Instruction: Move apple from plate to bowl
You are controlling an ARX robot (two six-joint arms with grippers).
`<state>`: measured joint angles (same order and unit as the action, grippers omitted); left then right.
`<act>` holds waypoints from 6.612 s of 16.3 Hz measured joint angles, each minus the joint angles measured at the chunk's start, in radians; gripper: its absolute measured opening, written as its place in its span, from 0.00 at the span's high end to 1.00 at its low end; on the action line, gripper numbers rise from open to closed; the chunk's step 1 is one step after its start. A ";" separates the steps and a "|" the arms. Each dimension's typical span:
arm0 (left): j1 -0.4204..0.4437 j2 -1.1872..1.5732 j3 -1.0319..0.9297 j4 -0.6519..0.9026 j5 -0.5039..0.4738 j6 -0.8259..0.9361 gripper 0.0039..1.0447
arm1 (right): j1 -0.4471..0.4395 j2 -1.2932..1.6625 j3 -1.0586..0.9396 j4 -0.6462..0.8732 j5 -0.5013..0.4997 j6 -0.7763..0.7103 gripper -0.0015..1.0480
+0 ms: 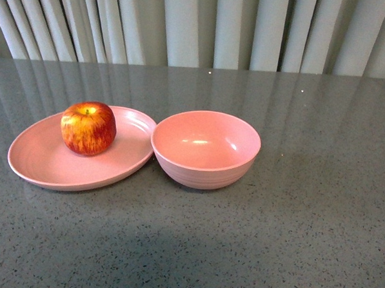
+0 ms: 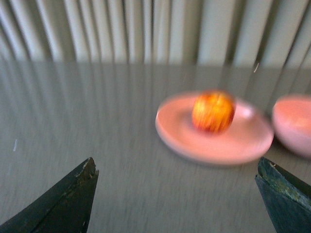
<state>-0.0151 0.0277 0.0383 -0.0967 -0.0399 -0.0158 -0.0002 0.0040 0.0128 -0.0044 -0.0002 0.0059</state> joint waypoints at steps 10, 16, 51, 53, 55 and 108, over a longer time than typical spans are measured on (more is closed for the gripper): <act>-0.126 0.622 0.297 0.213 -0.008 -0.008 0.06 | 0.000 0.000 0.000 0.000 0.000 0.000 0.06; -0.156 1.178 0.585 0.371 0.059 0.122 0.06 | 0.000 0.000 0.000 0.000 0.000 0.000 0.06; -0.130 1.717 0.896 0.297 0.147 -0.051 0.35 | 0.000 0.000 0.000 0.000 0.000 0.000 0.06; -0.159 1.609 0.933 0.263 0.135 -0.032 0.35 | 0.000 0.000 0.000 0.000 0.000 0.000 0.06; -0.230 1.530 0.970 0.231 0.124 -0.028 0.35 | 0.000 0.000 0.000 0.000 0.000 0.000 0.06; -0.063 0.796 0.220 0.668 -0.047 -0.002 0.99 | 0.000 0.000 0.000 0.000 0.000 0.000 0.06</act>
<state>-0.0780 0.8234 0.2584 0.5716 -0.0868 -0.0174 -0.0002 0.0040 0.0128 -0.0044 -0.0006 0.0059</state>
